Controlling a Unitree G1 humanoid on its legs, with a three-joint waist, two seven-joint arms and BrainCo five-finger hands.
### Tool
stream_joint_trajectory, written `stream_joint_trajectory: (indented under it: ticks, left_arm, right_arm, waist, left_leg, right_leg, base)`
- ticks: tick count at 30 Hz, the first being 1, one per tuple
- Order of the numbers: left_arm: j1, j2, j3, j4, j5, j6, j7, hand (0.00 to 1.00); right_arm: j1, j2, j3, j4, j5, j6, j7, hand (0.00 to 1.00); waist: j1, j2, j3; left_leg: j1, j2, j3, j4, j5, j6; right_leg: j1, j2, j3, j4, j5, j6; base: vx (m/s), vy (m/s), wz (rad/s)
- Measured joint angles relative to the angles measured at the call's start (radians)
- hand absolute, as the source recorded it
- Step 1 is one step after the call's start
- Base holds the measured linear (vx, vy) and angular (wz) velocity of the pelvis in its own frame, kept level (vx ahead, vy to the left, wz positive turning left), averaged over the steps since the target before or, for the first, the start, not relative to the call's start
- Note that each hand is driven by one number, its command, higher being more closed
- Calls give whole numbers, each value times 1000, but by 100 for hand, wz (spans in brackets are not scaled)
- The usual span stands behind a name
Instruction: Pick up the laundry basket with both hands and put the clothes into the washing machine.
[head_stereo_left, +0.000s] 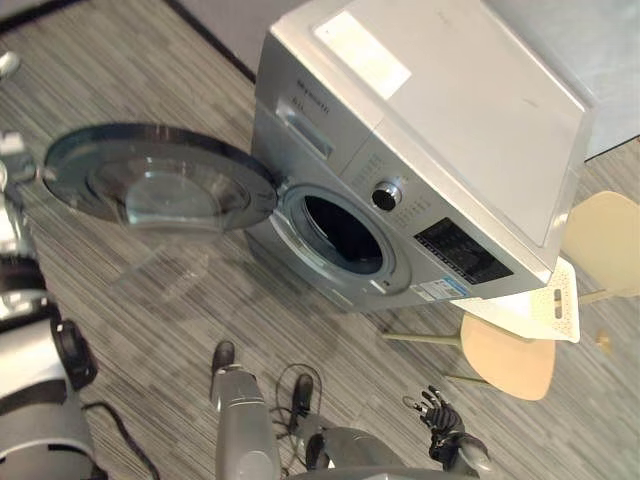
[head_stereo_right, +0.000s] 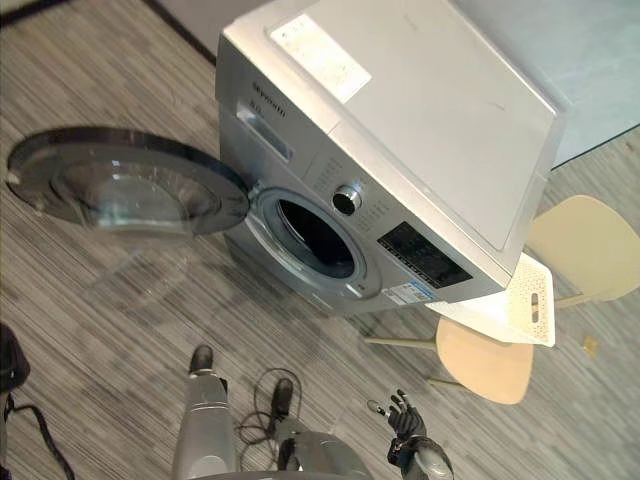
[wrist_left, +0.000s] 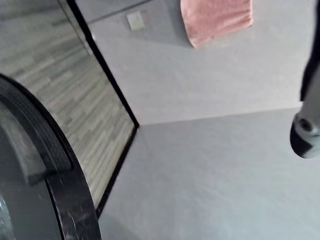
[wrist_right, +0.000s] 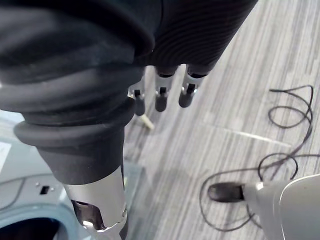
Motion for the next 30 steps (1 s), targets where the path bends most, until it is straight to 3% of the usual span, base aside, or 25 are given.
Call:
stream_joint_trajectory:
  ticks: [4, 7, 10, 13, 20, 23, 25, 26, 27, 29, 30]
  left_arm:
    - [-108, -1, -107, 53, 2, -2, 1, 0]
    - [-180, 3, -119, 119, 6, -19, 1, 0]
    - [-277, 8, -117, 136, 2, -7, -26, 0]
    - [-288, 4, -92, 136, 0, -15, -42, 0]
    - [-74, -21, 18, 104, -108, -68, -45, 0]
    - [109, -92, 46, 104, -71, -72, -55, 0]
    - [284, -165, 62, 111, -46, -73, -55, 0]
    - [382, -221, 60, 124, -24, -73, -55, 0]
    - [420, -244, 59, 129, -18, -73, -55, 0]
    - [593, -347, -11, 172, -10, -72, -57, 0]
    - [628, -365, -38, 188, -10, -70, -59, 0]
  right_arm:
    - [0, 25, 27, -21, 51, -18, -4, 0]
    - [2, 36, 54, -29, 73, -20, -4, 0]
    - [2, 38, 53, -19, 91, -19, -4, 0]
    - [2, 39, 52, -18, 97, -18, -4, 0]
    - [-4, 39, 51, -7, 95, -9, -2, 0]
    - [-13, 28, 48, 24, 71, 6, -2, 0]
    - [-23, 25, 22, 72, 42, 22, 1, 0]
    - [-45, 11, -6, 120, 15, 25, 2, 0]
    - [-55, 3, -15, 143, 6, 28, 2, 0]
    - [-78, -49, -19, 222, -32, 31, 3, 0]
    - [-80, -57, -23, 231, -35, 32, 3, 0]
  waist:
    - [-6, -42, 29]
    - [-3, -66, 68]
    - [18, -68, 103]
    - [18, -68, 105]
    - [31, -55, 111]
    - [36, -20, 87]
    - [31, 16, 30]
    - [21, 54, 0]
    - [18, 70, -13]
    - [5, 144, -69]
    - [0, 155, -76]
  left_leg:
    - [-96, 26, -24, 29, 15, -12]
    - [-146, 46, -35, 58, 14, -19]
    - [-169, 61, -41, 71, 11, -24]
    - [-169, 71, -40, 73, 6, -30]
    - [-52, 78, 32, 30, 6, -32]
    - [58, 47, 84, -35, 10, -33]
    - [146, 7, 134, -95, 35, -14]
    - [194, -20, 152, -127, 40, -6]
    - [216, -31, 158, -142, 43, -1]
    - [316, -96, 209, -238, 67, 30]
    - [337, -111, 216, -261, 70, 32]
  right_leg:
    - [-70, 26, -22, -13, 22, -9]
    - [-108, 46, -21, -14, 35, -7]
    - [-124, 61, -17, -16, 43, -13]
    - [-124, 68, -12, -16, 43, -13]
    - [-80, 49, 32, 30, 16, -5]
    - [-45, 9, 42, 85, -32, -1]
    - [-19, -36, 63, 112, -51, 7]
    - [9, -62, 72, 115, -56, 15]
    - [19, -73, 77, 115, -59, 19]
    - [59, -135, 109, 113, -71, 37]
    - [67, -147, 117, 110, -71, 37]
  base:
    - [-40, -44, -18]
    - [32, -39, -20]
    - [63, -22, -16]
    - [63, -12, -8]
    - [26, 7, -5]
    - [16, 12, 15]
    - [81, 68, 10]
    - [109, 119, 13]
    - [110, 171, 6]
    - [51, 159, -4]
    - [13, 162, -6]
